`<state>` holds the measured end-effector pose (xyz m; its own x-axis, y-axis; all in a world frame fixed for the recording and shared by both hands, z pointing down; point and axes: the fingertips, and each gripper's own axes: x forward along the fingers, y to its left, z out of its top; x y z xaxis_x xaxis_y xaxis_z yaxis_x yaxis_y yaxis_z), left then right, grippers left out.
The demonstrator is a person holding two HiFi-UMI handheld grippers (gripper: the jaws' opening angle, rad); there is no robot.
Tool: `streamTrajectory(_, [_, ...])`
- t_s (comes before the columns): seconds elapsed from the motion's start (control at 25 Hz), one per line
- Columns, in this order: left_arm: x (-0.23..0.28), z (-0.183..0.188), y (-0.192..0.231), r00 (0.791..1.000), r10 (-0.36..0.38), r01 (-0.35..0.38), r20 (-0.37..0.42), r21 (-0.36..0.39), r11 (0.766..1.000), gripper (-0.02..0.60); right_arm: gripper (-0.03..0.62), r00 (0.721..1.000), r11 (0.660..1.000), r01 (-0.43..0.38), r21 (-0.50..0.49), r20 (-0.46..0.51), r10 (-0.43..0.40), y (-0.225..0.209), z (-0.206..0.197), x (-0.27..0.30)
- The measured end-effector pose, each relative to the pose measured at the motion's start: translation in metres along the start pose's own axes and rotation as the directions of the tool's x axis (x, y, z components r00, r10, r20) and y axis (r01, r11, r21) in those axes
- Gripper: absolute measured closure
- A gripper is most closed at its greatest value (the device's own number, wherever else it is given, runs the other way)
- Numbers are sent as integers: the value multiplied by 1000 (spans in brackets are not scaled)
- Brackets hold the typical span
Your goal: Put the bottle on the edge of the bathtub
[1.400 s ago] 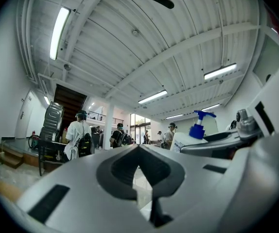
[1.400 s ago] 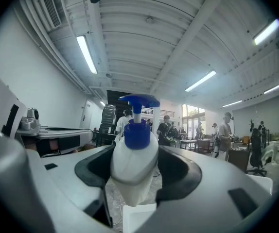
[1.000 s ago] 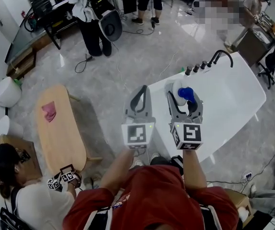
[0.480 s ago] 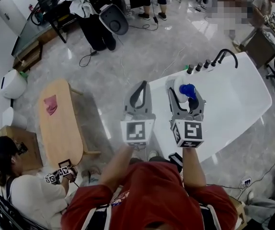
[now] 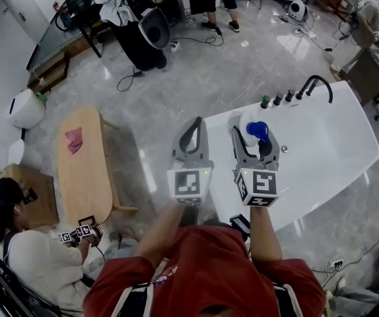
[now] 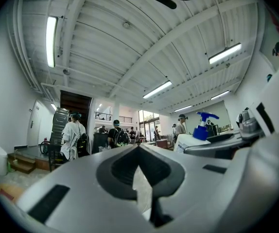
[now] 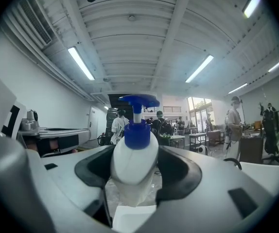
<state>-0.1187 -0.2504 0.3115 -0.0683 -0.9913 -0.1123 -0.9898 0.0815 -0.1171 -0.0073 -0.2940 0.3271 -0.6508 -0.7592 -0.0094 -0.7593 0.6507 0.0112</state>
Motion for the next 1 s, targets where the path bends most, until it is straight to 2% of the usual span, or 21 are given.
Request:
streamTrajectory(0.24, [7,0,5,1000,21,-20,5,-43,999,566,319,1000,1000,-12,-7,-2,12,1,-4,14])
streamTrajectory(0.4, [11,-8,14,999,33,-32,15,-9,999,566,319,1000,1000,-9,14,-22,10,0,-12,24])
streamTrajectory(0.6, [22,-20,30,998,64,-63,8,-52,997,566,319,998,999,-19,44,-63,22,7,-34,51])
streamTrajectory(1.0, [46,-63,71,994,105,-106,-20,-37,994,566,319,982,994,-86,65,-165,96,33,-87,113])
